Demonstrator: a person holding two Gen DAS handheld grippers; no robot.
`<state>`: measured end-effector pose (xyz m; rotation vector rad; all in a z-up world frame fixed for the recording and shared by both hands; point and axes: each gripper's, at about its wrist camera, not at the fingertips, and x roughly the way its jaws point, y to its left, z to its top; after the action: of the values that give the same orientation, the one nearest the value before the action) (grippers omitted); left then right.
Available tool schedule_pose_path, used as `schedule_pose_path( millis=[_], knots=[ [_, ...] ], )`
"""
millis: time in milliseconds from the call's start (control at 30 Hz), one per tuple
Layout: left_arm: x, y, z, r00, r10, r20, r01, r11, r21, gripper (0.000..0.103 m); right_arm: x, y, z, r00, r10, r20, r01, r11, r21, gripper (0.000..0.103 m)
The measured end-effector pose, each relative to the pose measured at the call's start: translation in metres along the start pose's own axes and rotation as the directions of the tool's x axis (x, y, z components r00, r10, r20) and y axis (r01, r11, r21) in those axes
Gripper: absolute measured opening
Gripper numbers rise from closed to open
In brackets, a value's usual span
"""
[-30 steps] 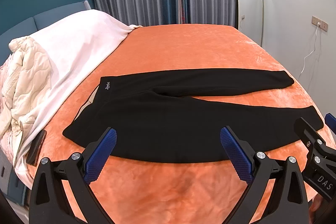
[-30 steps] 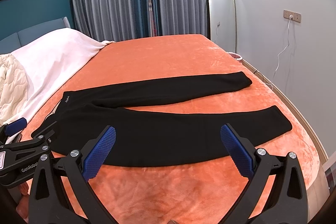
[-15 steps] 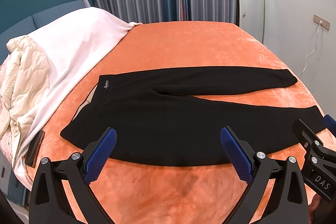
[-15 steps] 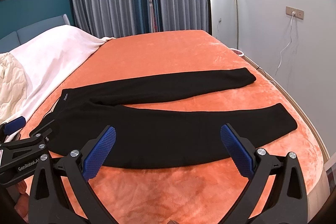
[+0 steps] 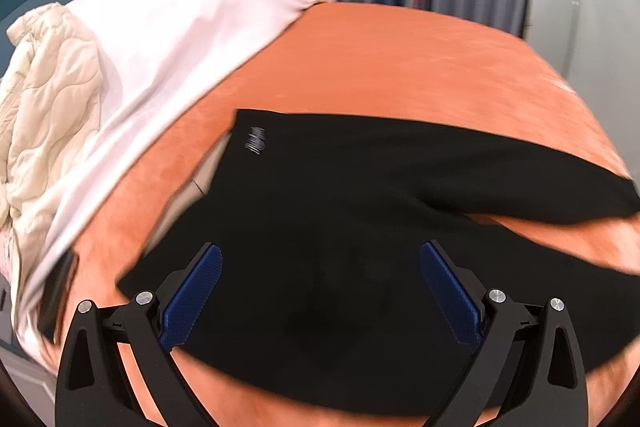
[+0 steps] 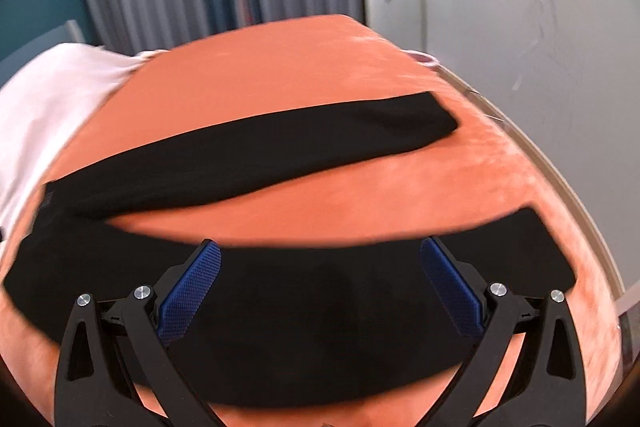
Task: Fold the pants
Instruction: 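Grasp the waistband with the left tool while the right tool grasps the leg hems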
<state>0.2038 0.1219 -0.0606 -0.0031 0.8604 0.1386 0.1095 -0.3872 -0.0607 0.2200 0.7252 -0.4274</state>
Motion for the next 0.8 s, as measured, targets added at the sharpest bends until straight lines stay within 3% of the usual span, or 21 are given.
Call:
schedule_pose_path(
  millis=[167,333,500,633,700,733,767,800],
  knots=[
    [0.09,0.042,0.066,0.994,0.09,-0.069,-0.092,0.996,-0.022,0.098,0.07,-0.054,0.065,0.997,-0.082,0.002,0.082,0.996,0.023,0.098],
    [0.184,0.08,0.123,0.974,0.146,-0.173,-0.164,0.982,-0.098,0.098,0.16,-0.107,0.12,0.989,-0.123,-0.08,0.129,0.988,0.08,0.098],
    [0.256,0.094,0.138,0.939,0.088,-0.331,-0.139,0.981,-0.132,0.098,0.211,-0.137,0.141,0.983,-0.139,-0.117,0.155,0.978,0.138,0.098],
    [0.273,0.091,0.145,0.944,0.055,-0.325,-0.104,0.985,-0.135,0.097,0.247,-0.151,0.146,0.982,-0.05,-0.184,0.086,0.977,0.196,0.098],
    [0.274,0.088,0.147,0.945,0.063,-0.322,-0.109,0.986,-0.129,0.091,0.258,-0.149,0.147,0.979,-0.02,-0.204,0.061,0.979,0.196,0.098],
    [0.272,0.087,0.148,0.948,0.056,-0.313,-0.105,0.985,-0.141,0.08,0.262,-0.145,0.147,0.98,-0.002,-0.198,0.039,0.982,0.186,0.097],
    [0.27,0.087,0.148,0.95,0.048,-0.309,-0.097,0.984,-0.148,0.066,0.262,-0.137,0.147,0.983,0.011,-0.186,0.021,0.985,0.17,0.078],
    [0.267,0.085,0.148,0.95,0.046,-0.308,-0.095,0.984,-0.148,0.058,0.266,-0.133,0.149,0.983,0.02,-0.181,0.008,0.988,0.156,0.066]
  ],
)
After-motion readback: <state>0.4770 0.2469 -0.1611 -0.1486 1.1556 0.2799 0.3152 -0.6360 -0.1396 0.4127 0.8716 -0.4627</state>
